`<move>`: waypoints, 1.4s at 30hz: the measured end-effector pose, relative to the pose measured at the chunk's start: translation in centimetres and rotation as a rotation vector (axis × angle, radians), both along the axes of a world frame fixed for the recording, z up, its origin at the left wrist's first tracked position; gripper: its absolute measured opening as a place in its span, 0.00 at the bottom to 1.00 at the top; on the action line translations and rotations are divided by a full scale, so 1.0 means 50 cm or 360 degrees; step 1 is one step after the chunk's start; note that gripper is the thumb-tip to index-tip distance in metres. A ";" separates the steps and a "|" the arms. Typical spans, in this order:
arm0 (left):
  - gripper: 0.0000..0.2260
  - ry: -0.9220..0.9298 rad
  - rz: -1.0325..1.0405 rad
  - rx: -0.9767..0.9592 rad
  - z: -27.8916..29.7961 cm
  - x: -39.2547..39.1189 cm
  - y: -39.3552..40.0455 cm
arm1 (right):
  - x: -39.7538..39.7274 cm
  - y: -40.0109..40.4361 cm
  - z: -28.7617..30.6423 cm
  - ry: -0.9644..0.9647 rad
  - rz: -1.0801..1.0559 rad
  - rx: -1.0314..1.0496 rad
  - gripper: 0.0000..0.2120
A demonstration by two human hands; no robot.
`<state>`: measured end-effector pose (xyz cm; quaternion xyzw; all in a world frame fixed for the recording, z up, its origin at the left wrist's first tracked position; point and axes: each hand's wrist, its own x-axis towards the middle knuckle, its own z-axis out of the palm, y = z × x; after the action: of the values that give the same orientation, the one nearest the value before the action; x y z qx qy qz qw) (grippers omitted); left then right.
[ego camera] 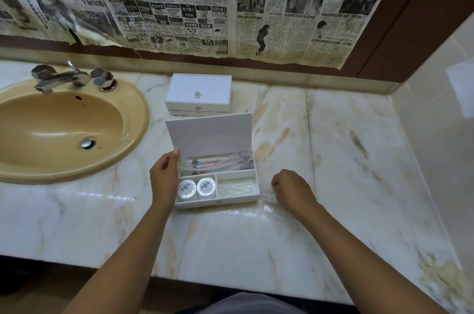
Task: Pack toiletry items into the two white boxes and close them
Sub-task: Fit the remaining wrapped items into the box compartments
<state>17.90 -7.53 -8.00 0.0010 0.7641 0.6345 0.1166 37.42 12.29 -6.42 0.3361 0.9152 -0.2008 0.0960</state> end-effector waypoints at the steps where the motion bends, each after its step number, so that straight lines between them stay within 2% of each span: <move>1: 0.11 0.0000 -0.0002 -0.0002 0.000 0.001 0.001 | -0.001 0.001 0.004 -0.0002 -0.0004 -0.0008 0.13; 8: 0.12 -0.0010 -0.0008 -0.0007 0.001 0.000 -0.001 | -0.012 0.003 0.042 0.0058 -0.0166 -0.0005 0.11; 12: 0.13 0.0006 -0.0004 -0.0032 0.000 0.001 -0.002 | -0.024 -0.004 0.079 0.0270 -0.0229 0.0060 0.08; 15: 0.13 -0.0003 -0.0001 -0.0030 0.002 0.002 -0.002 | -0.040 -0.024 0.113 0.0522 -0.0138 0.0008 0.06; 18: 0.13 -0.0014 0.0006 -0.0024 0.005 0.004 0.000 | -0.066 -0.055 0.129 0.0629 0.0089 -0.0018 0.07; 20: 0.12 -0.0015 0.0002 -0.0025 0.007 0.004 0.001 | -0.084 -0.078 0.122 0.0549 0.0235 -0.0014 0.08; 23: 0.12 -0.0013 -0.0003 -0.0007 0.006 0.004 0.000 | -0.106 -0.107 0.109 0.0176 0.0351 -0.0046 0.10; 26: 0.13 -0.0010 -0.0008 -0.0015 0.003 0.001 -0.002 | -0.119 -0.122 0.104 -0.0111 0.0448 -0.0020 0.07; 30: 0.13 -0.0009 -0.0012 -0.0002 0.002 0.002 -0.002 | -0.135 -0.121 0.107 -0.0296 0.0500 -0.0129 0.17; 32: 0.12 -0.0010 -0.0010 -0.0003 0.002 0.001 -0.002 | -0.138 -0.121 0.113 -0.0336 0.0476 -0.0163 0.16; 36: 0.13 -0.0010 -0.0013 -0.0001 0.001 0.001 -0.003 | -0.142 -0.129 0.111 -0.0199 0.0382 -0.0168 0.05; 42: 0.12 -0.0007 -0.0005 -0.0007 0.006 0.003 -0.001 | -0.123 -0.153 0.100 -0.0236 0.0592 -0.0185 0.14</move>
<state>18.07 -7.57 -7.68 0.0005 0.7652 0.6327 0.1193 31.26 4.62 -1.41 0.1691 0.9388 -0.2068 0.2176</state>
